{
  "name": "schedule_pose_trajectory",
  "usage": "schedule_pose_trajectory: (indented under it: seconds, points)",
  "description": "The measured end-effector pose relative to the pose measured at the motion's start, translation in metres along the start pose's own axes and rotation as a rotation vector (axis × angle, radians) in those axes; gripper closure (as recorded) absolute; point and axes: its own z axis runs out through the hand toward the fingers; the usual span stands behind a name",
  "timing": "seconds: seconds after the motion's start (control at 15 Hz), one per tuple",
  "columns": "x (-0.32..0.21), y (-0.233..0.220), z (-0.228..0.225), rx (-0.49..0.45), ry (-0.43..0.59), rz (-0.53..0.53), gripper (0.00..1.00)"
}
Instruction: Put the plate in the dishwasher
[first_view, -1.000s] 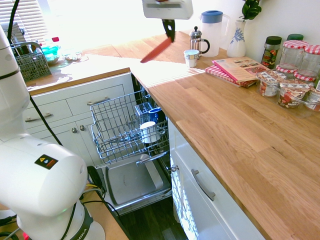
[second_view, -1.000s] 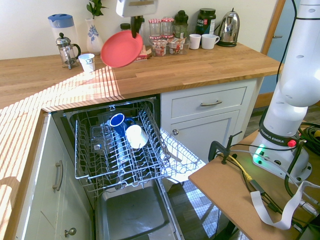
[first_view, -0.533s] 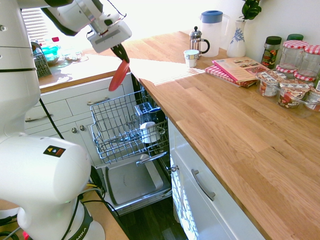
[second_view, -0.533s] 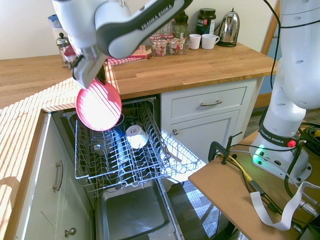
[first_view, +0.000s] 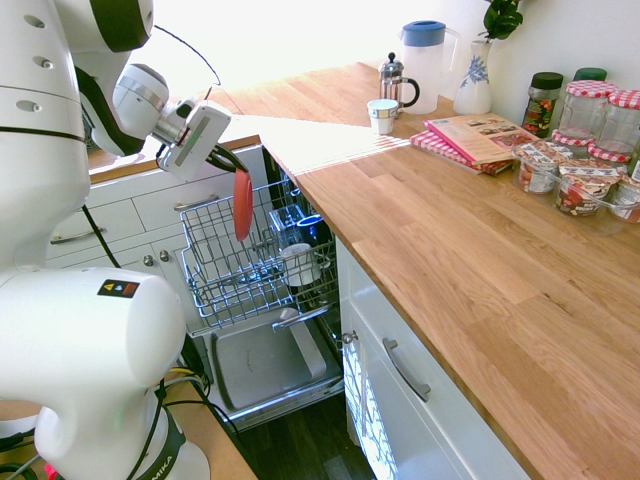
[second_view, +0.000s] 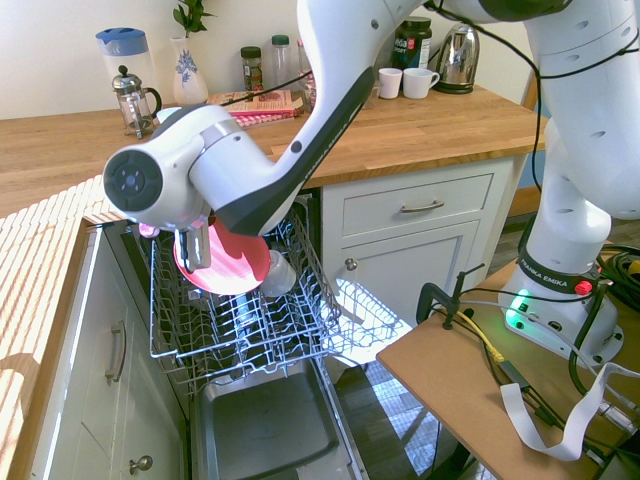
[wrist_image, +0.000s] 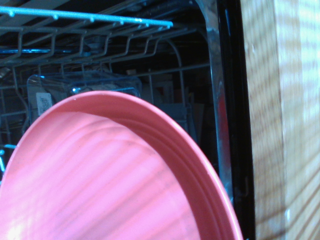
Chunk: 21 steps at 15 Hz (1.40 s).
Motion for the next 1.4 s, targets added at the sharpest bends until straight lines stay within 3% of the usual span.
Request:
schedule_pose_trajectory:
  seconds: [0.13, 0.53, 0.6, 0.73, 1.07, 1.4]
  points:
    - [-0.005, -0.021, 0.008, -0.045, 0.036, -0.071, 1.0]
    - [-0.03, -0.083, 0.029, -0.029, -0.021, -0.149, 1.0]
    - [-0.034, -0.092, 0.03, -0.027, -0.042, -0.158, 0.0]
    - [-0.039, -0.103, 0.03, -0.035, -0.1, -0.18, 0.0]
    - [-0.021, -0.094, 0.038, -0.063, -0.376, -0.226, 0.0]
    - [-0.007, -0.084, 0.041, -0.001, -0.656, -0.326, 0.0]
